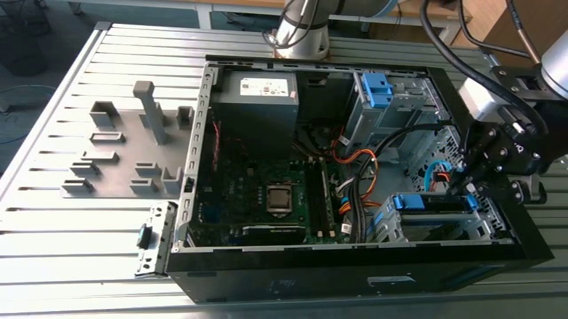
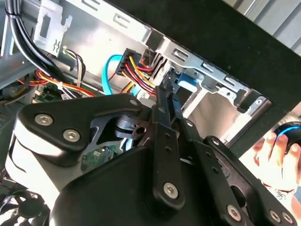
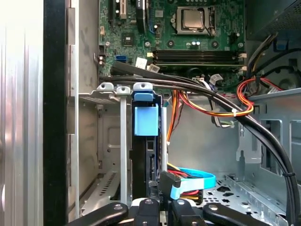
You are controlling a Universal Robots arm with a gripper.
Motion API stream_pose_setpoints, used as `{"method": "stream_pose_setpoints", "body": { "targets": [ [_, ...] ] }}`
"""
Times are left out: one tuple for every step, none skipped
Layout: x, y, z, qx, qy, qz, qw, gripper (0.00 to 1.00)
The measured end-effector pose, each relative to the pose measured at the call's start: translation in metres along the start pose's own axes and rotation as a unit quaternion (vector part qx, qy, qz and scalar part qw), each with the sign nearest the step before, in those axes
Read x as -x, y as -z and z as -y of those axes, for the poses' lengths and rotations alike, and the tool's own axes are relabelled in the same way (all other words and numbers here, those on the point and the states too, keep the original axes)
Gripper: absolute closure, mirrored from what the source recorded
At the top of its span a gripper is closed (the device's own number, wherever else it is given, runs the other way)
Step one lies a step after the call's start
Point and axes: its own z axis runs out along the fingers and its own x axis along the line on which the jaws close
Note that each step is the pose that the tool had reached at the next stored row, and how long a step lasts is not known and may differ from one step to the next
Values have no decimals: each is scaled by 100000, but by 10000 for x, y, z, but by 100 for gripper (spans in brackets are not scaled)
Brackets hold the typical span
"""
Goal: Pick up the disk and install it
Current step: 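Insert the first disk wire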
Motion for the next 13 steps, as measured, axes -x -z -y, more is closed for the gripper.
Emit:
{"method": "stream_pose_setpoints", "body": {
  "targets": [
    [-14,1,0,0,-2,-7,100000,84],
    [-30,2,0,-1,-6,-12,100000,84],
    [-42,2,0,1,-1,-11,100000,84],
    [-50,2,-4,1,-9,-10,100000,84],
    [-51,1,-11,0,-12,-3,100000,84],
    [-51,0,-20,0,-9,7,100000,84],
    [-51,2,-30,1,-6,-11,100000,84],
    [-52,1,-40,-1,-8,-3,100000,84],
    [-52,1,-47,-2,-7,-1,100000,84],
    [-52,1,-57,0,-5,15,100000,84],
    [-52,1,-66,0,-5,38,100000,84],
    [-53,0,-74,0,-8,65,100000,84],
    [-53,0,-81,1,-4,101,100000,84]
  ]
}}
